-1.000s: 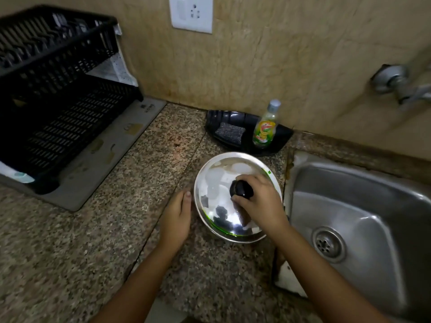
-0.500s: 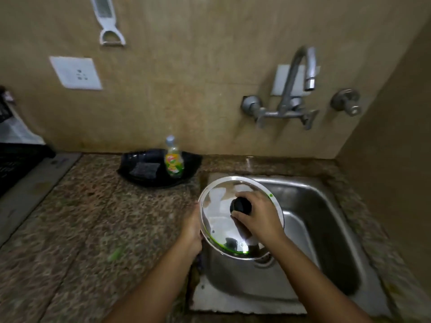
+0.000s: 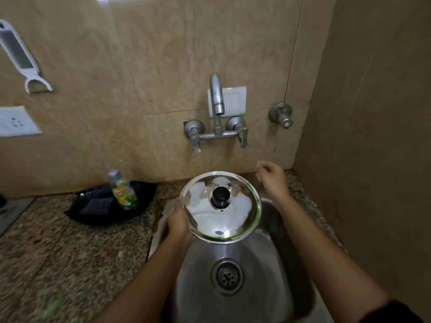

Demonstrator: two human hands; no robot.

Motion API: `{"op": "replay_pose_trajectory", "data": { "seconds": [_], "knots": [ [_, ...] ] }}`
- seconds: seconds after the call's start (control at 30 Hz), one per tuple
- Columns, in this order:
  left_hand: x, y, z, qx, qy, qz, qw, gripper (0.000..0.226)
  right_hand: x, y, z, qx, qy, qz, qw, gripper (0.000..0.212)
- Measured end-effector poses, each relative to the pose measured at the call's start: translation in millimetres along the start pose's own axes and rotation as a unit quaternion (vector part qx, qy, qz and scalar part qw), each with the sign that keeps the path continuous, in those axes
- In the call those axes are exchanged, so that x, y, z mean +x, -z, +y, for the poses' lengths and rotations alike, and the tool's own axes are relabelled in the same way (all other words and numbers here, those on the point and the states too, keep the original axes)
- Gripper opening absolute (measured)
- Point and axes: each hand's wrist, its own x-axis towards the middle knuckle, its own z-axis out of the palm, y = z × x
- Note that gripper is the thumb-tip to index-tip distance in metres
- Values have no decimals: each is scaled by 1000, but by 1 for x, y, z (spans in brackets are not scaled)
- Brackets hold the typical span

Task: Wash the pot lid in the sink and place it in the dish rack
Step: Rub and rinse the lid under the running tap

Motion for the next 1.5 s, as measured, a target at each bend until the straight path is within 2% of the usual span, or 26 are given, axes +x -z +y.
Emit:
{"op": "replay_pose_trajectory", "data": {
  "seconds": [0.13,0.27,0.43,0.67,0.8,0.97,1.07,1.17,1.23,1.3,1.33,1.43,1.5],
  "knots": [
    [4,-13,7,3,-8,21,1000,40,31,-18,-37,-11,54,5,998,45],
    [14,-17,10,10,-10,18,1000,39,42,-39,-60,-33,113,20,993,20],
    [16,-11,11,11,8,-1,1000,38,45,-52,-65,-55,101,79,990,32],
    [18,-9,9,36,11,-3,999,39,50,-57,-64,-10,69,97,993,36],
    [21,-9,6,46,-1,-5,999,38,50,-55,-65,17,68,83,994,35],
    [23,-10,6,39,4,-7,999,36,33,-39,-48,31,55,-9,998,35],
    [28,-6,4,23,15,0,1000,37,0,-24,-17,-47,94,-51,993,38],
    [35,-7,4,-3,31,15,999,41,-37,-11,12,-153,179,-101,967,39],
    [36,-9,7,11,26,47,998,43,-56,-10,26,-246,266,-154,919,47],
    [39,-10,9,18,6,70,997,45,-60,-14,38,-348,315,-194,861,56],
    [41,-10,10,15,-3,74,997,44,-57,-16,41,-377,311,-198,850,59],
    [40,-11,8,22,-16,66,997,43,-43,-22,38,-403,236,-145,872,70],
    [37,-13,7,11,-20,56,998,40,-47,-30,35,-420,235,-134,866,68]
  ]
}}
